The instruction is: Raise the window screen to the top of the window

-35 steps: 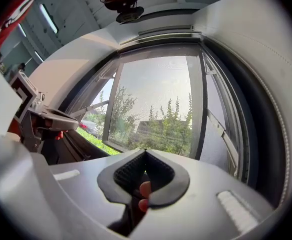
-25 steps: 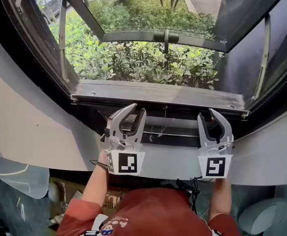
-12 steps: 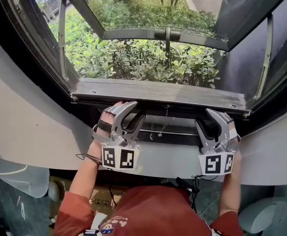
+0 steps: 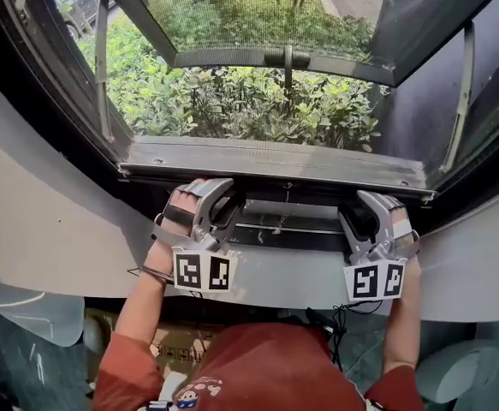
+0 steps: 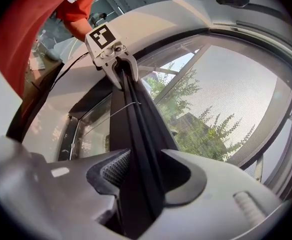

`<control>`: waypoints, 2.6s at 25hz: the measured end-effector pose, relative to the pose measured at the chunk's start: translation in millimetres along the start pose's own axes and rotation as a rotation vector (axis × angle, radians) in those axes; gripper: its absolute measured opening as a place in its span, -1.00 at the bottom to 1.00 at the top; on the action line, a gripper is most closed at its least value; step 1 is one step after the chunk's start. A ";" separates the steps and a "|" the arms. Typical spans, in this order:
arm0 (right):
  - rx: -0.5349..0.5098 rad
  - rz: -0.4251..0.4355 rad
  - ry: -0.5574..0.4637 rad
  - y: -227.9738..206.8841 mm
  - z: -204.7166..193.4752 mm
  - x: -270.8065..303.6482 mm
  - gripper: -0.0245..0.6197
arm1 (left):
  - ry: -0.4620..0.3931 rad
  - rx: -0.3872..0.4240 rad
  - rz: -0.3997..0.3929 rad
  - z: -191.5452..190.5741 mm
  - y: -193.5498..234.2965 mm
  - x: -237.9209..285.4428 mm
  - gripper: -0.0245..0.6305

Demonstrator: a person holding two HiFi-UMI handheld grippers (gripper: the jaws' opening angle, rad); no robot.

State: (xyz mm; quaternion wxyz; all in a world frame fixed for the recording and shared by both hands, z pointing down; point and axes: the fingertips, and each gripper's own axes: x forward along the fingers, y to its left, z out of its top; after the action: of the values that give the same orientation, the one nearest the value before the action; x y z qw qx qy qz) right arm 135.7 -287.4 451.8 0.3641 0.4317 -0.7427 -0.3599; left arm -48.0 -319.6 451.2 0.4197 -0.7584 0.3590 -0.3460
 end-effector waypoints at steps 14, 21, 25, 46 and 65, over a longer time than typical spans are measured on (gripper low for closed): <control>0.020 -0.026 -0.030 -1.0 0.0 -0.4 -0.50 | 0.027 -0.011 -0.019 -1.1 -6.3 0.1 -0.39; 0.004 -0.009 -0.031 -11.2 8.8 -7.5 -0.48 | 0.008 -0.007 -0.020 5.9 7.1 -7.6 -0.41; -0.007 0.014 -0.025 -13.8 10.2 -9.2 -0.50 | 0.012 -0.006 -0.023 7.4 12.0 -9.2 -0.46; -0.131 -0.211 -0.070 -87.5 44.4 -21.7 -0.71 | -0.059 0.070 0.216 36.9 90.4 -21.4 -0.68; -0.262 -0.373 -0.127 -189.7 99.0 -40.1 -0.71 | -0.131 0.161 0.408 82.0 198.9 -41.6 -0.68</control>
State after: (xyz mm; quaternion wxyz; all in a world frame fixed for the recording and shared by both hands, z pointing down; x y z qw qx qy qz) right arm 137.9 -299.2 234.5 0.2969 0.4870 -0.6184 -0.5406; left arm -51.7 -330.6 232.4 0.5626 -0.6550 0.4483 -0.2313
